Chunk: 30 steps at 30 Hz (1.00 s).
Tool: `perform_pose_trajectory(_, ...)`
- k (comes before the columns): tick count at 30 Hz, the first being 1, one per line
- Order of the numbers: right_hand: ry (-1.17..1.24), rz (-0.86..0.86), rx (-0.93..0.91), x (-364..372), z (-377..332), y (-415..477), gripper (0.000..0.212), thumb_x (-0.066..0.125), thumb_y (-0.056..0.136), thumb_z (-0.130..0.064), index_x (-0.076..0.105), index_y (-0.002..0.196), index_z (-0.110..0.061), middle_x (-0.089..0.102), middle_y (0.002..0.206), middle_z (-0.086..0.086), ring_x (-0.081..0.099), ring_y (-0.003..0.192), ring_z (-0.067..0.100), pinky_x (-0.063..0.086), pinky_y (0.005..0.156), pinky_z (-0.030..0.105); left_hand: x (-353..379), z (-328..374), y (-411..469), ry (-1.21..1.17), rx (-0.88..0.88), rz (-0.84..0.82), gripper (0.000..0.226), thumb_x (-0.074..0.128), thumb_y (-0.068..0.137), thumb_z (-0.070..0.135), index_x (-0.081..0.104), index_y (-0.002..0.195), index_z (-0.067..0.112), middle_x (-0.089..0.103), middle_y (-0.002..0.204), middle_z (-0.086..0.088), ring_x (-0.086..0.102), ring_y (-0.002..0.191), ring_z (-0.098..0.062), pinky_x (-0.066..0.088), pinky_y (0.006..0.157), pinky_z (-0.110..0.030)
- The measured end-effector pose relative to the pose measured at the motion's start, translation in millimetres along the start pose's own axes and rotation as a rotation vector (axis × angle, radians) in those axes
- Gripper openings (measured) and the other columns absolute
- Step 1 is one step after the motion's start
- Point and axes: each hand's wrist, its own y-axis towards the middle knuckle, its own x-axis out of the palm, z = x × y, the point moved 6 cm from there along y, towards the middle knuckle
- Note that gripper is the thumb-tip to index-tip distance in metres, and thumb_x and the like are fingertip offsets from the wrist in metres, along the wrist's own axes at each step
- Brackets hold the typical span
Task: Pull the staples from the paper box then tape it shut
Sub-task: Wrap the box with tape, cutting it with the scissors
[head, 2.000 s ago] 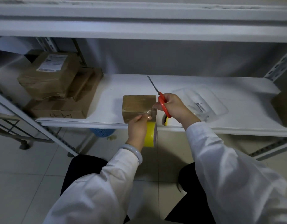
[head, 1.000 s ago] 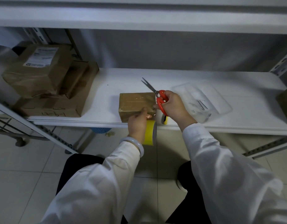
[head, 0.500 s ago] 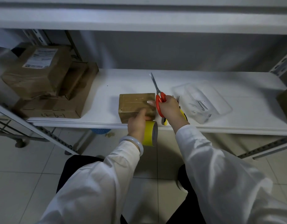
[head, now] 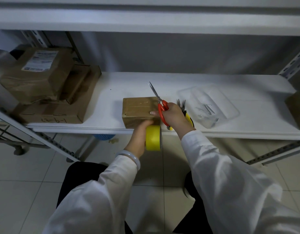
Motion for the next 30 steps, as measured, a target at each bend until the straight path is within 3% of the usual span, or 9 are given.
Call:
perform_pose_trajectory(3, 0.031, 0.02, 0.001, 4, 1, -3, 0.036, 0.075, 0.076, -0.04, 0.052, 0.082, -0.014, 0.048, 0.068, -0.002, 0.052, 0.079, 0.024, 0.044, 0.071, 0.031, -7, -4, 1, 0.148, 0.07, -0.028, 0.022, 0.059, 0.09, 0.023, 0.053, 0.11, 0.018, 0.057, 0.108, -0.004, 0.056, 0.101, -0.023, 0.048, 0.09, -0.04)
perform_pose_trajectory(5, 0.021, 0.022, -0.002, 12, 4, -5, 0.034, 0.074, 0.076, -0.041, 0.051, 0.073, -0.016, 0.048, 0.066, -0.003, 0.052, 0.078, 0.022, 0.038, 0.07, 0.026, -15, 0, 3, 0.234, 0.141, 0.024, 0.019, 0.058, 0.09, 0.022, 0.054, 0.109, 0.019, 0.055, 0.11, -0.002, 0.054, 0.103, -0.021, 0.045, 0.096, -0.041)
perform_pose_trajectory(9, 0.004, 0.014, -0.023, 21, 6, -10, 0.037, 0.073, 0.076, -0.045, 0.054, 0.079, -0.013, 0.051, 0.068, -0.003, 0.053, 0.08, 0.02, 0.037, 0.07, 0.026, -30, 9, 9, 0.32, 0.213, 0.093, 0.019, 0.056, 0.091, 0.017, 0.06, 0.109, 0.011, 0.054, 0.108, -0.003, 0.051, 0.104, -0.019, 0.04, 0.092, -0.03)
perform_pose_trajectory(14, 0.034, 0.32, -0.276, 3, -12, -15, 0.032, 0.061, 0.082, -0.034, 0.059, 0.108, -0.017, 0.067, 0.103, 0.001, 0.065, 0.094, 0.023, 0.053, 0.083, 0.036, -27, 19, 10, 0.419, 0.25, 0.077, 0.024, 0.054, 0.093, 0.02, 0.059, 0.115, 0.011, 0.053, 0.114, -0.003, 0.047, 0.106, -0.018, 0.037, 0.095, -0.031)
perform_pose_trajectory(17, -0.15, 0.228, -0.455, 6, -29, -18, 0.03, 0.062, 0.082, -0.019, 0.062, 0.111, -0.014, 0.067, 0.108, 0.005, 0.063, 0.102, 0.027, 0.051, 0.091, 0.038, -25, 22, 11, 0.407, 0.268, 0.078, 0.024, 0.053, 0.093, 0.018, 0.059, 0.115, 0.008, 0.057, 0.116, -0.008, 0.051, 0.11, -0.023, 0.038, 0.099, -0.033)
perform_pose_trajectory(19, -0.332, 0.153, -0.481, 11, -32, -16, 0.029, 0.061, 0.083, -0.018, 0.062, 0.112, -0.013, 0.067, 0.109, 0.006, 0.061, 0.104, 0.027, 0.048, 0.091, 0.033, -23, 21, 10, 0.398, 0.251, 0.079, 0.026, 0.053, 0.094, 0.022, 0.058, 0.116, 0.009, 0.057, 0.116, -0.009, 0.052, 0.115, -0.026, 0.038, 0.101, -0.036)
perform_pose_trajectory(21, -0.335, 0.128, -0.447, 13, -27, -12, 0.029, 0.06, 0.085, -0.018, 0.062, 0.113, -0.014, 0.066, 0.109, 0.006, 0.06, 0.105, 0.026, 0.048, 0.09, 0.032, -22, 17, 10, 0.392, 0.2, 0.082, 0.03, 0.053, 0.093, 0.028, 0.054, 0.12, 0.014, 0.051, 0.112, -0.004, 0.05, 0.114, -0.026, 0.038, 0.103, -0.039)
perform_pose_trajectory(26, -0.319, 0.142, -0.431, 11, -26, -8, 0.031, 0.062, 0.084, -0.02, 0.062, 0.114, -0.016, 0.067, 0.108, 0.004, 0.062, 0.104, 0.024, 0.05, 0.089, 0.032, -19, 2, 8, 0.314, 0.121, -0.015, 0.018, 0.066, 0.083, 0.037, 0.052, 0.094, 0.038, 0.053, 0.121, -0.001, 0.053, 0.114, -0.025, 0.043, 0.104, -0.047)
perform_pose_trajectory(30, -0.299, 0.14, -0.432, 10, -25, -6, 0.032, 0.065, 0.083, -0.021, 0.063, 0.115, -0.015, 0.069, 0.107, 0.003, 0.063, 0.104, 0.024, 0.049, 0.088, 0.029, -17, 4, 11, 0.336, 0.137, 0.001, 0.018, 0.064, 0.085, 0.031, 0.048, 0.091, 0.036, 0.051, 0.107, 0.001, 0.052, 0.107, -0.023, 0.043, 0.102, -0.042)
